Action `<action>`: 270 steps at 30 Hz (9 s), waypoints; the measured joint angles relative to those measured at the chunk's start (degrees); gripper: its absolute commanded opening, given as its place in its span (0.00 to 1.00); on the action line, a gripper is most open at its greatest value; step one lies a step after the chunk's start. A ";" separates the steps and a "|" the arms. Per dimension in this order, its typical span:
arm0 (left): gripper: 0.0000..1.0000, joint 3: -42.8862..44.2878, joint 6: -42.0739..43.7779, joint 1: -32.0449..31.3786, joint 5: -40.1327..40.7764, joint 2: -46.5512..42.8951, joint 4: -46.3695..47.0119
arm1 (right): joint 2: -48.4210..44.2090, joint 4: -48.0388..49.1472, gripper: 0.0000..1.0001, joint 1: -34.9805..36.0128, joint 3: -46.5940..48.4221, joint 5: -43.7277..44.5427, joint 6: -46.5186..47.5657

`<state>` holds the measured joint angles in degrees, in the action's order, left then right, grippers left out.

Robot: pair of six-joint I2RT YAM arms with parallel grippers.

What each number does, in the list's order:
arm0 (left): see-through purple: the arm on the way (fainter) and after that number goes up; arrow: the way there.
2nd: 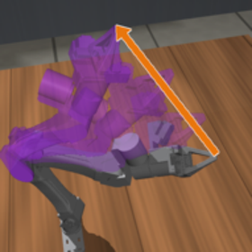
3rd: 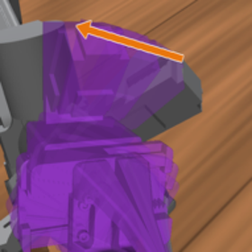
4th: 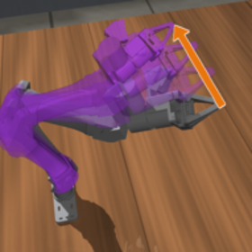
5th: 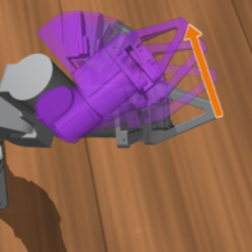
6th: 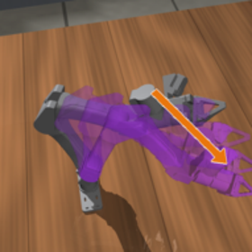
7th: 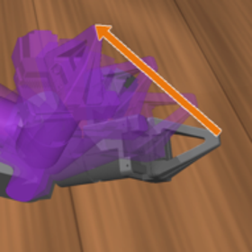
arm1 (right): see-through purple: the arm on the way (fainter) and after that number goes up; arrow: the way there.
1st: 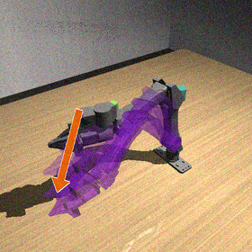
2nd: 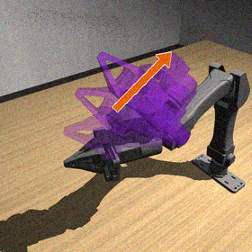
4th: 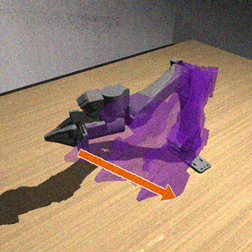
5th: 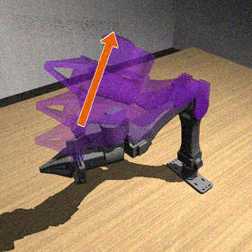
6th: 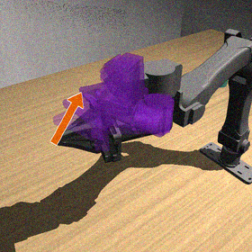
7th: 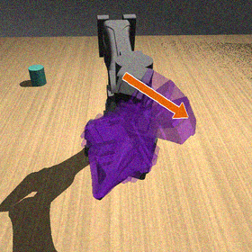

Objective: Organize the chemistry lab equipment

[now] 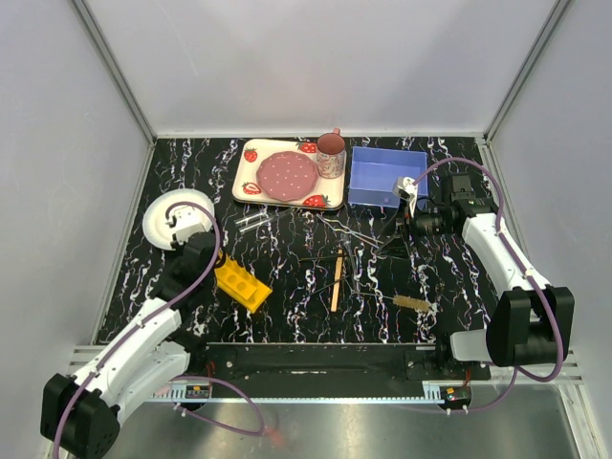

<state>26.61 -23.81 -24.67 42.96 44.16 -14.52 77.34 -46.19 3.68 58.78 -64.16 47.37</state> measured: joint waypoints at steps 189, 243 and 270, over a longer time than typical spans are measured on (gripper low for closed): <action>0.99 20.87 6.47 14.84 -27.32 -0.02 -19.98 | 2.21 -3.21 0.78 -0.11 0.09 -0.46 1.95; 0.31 18.86 -1.46 45.68 -57.42 18.23 -17.16 | 3.10 -4.74 0.78 -0.11 0.79 -0.46 3.67; 0.15 22.49 3.06 45.27 -55.74 15.76 -22.18 | 3.37 -5.60 0.79 -0.11 0.87 -0.46 3.89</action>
<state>49.10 -20.75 20.60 -12.78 59.92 -36.71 80.71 -51.79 3.57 59.66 -64.62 51.27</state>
